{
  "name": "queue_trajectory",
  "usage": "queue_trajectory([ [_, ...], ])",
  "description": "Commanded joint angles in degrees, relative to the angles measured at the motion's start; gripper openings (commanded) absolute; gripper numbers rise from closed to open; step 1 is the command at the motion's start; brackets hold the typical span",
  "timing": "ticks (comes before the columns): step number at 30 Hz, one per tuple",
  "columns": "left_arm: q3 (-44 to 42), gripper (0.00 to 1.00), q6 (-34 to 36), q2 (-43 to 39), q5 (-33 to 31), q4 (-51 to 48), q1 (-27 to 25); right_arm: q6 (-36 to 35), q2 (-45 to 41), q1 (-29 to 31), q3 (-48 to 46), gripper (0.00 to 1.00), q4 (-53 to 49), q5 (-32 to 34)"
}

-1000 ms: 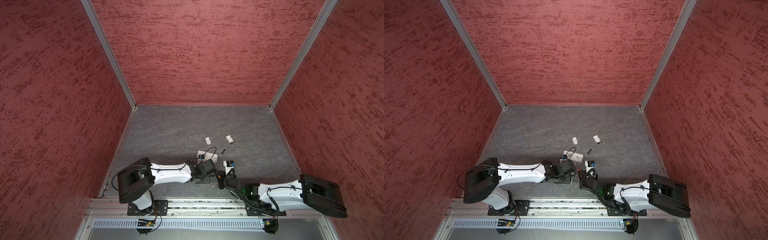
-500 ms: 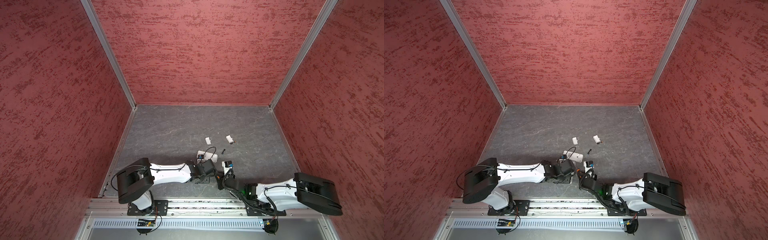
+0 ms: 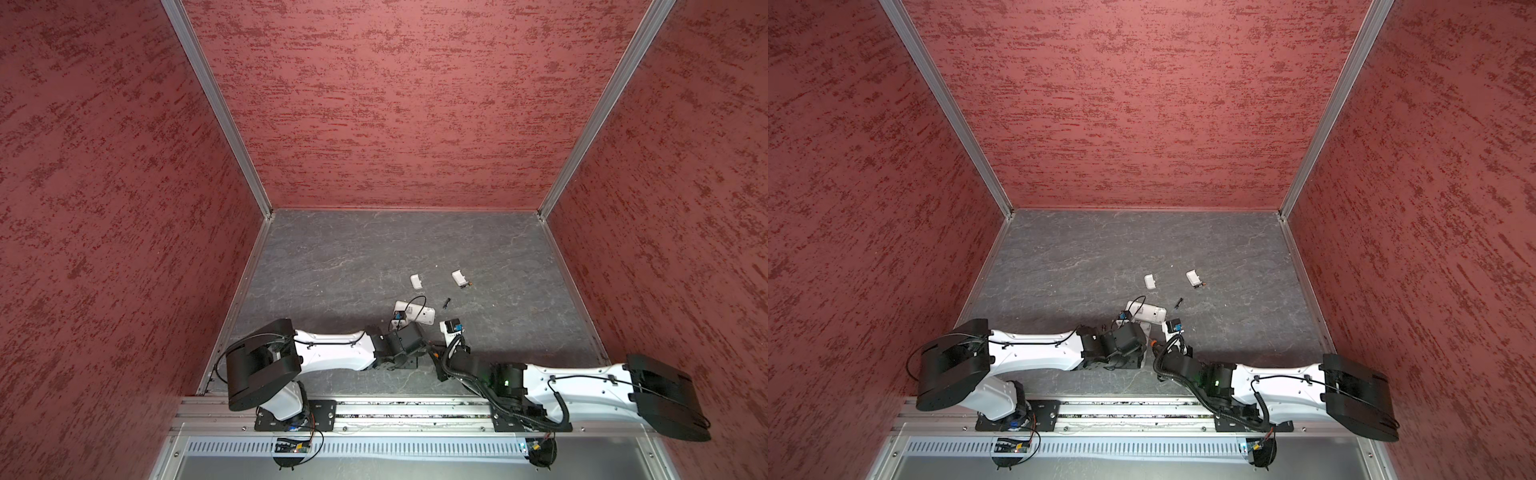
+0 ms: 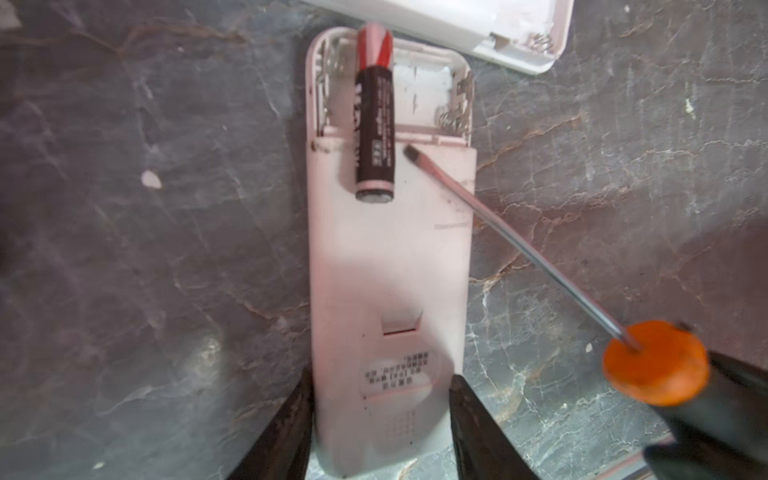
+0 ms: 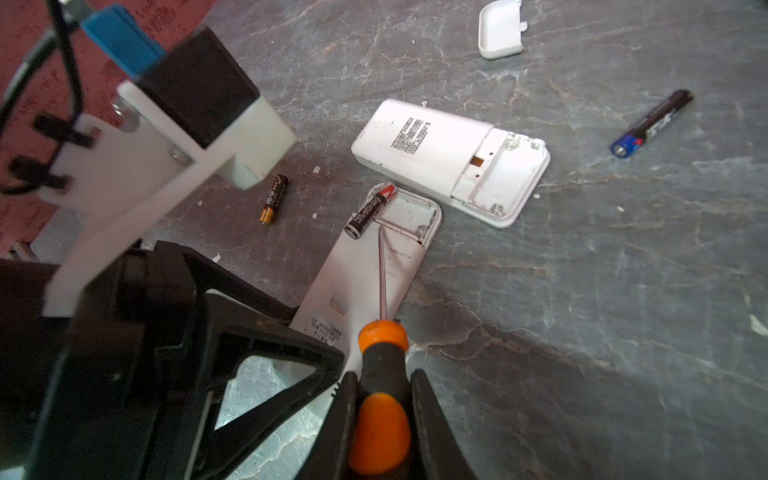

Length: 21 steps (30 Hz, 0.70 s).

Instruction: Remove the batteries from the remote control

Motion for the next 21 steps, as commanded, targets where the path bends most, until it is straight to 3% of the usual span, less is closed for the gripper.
queue_trajectory([
  [1,-4.5,0.53,0.2,4.0,3.4,-8.1,-0.7,-0.9,-0.2,0.4,2.7,0.0,-4.4,2.1],
  [7,-7.6,0.55,-2.1,-1.5,1.6,-8.4,-0.4,-1.7,1.0,-0.5,4.3,0.0,-4.6,1.6],
  [15,-14.6,0.59,-8.1,-23.7,-2.8,-14.8,0.8,-4.9,8.5,-1.8,7.4,0.0,0.6,-1.4],
  [21,-20.0,0.59,-9.4,-37.4,-2.3,-18.3,4.8,-8.0,10.0,-2.0,10.6,0.0,1.0,-1.6],
])
